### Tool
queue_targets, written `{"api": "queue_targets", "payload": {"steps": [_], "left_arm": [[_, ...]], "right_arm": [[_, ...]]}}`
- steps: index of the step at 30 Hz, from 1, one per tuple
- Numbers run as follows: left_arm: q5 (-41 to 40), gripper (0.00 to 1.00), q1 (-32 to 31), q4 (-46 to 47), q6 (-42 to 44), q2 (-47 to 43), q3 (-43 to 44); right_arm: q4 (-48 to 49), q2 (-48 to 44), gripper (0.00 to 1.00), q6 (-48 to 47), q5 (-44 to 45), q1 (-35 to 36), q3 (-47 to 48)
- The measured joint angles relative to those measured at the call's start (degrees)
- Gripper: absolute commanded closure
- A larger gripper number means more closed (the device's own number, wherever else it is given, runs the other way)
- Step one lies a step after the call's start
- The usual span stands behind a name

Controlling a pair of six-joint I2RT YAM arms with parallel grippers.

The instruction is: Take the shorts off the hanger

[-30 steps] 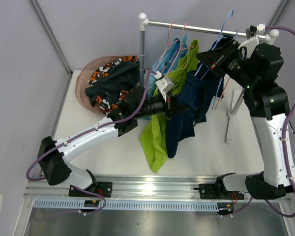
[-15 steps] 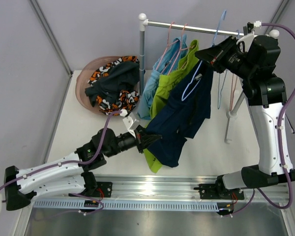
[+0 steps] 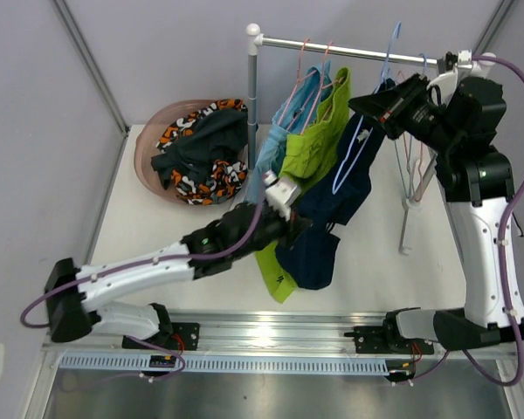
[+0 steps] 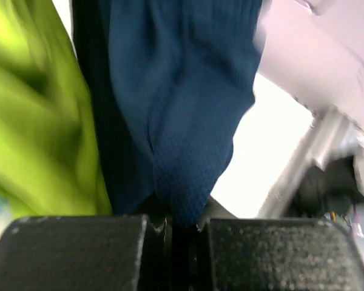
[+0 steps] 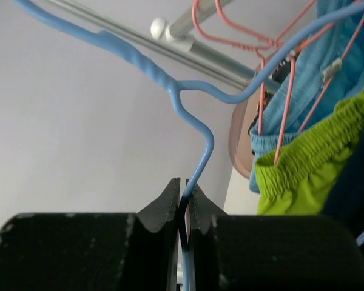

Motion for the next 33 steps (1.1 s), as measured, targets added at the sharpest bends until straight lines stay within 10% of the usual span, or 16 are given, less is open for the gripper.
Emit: {"api": "queue_targets", "payload": {"steps": [10, 25, 33], "left_arm": [[-7.7, 1.00, 3.7, -14.8, 3.1, 34.4, 44.0], [-15.7, 1.00, -1.1, -21.6, -1.1, -1.8, 10.2], [-20.7, 1.00, -0.7, -20.7, -4.6, 9.2, 7.3]], "right_arm": [[0.7, -12.5, 1.00, 3.1, 0.7, 2.8, -10.6], [15.5, -2.8, 1.00, 15.5, -9.6, -4.2, -11.6], [30.5, -6.8, 1.00, 34.6, -11.0, 3.0, -23.3]]}}
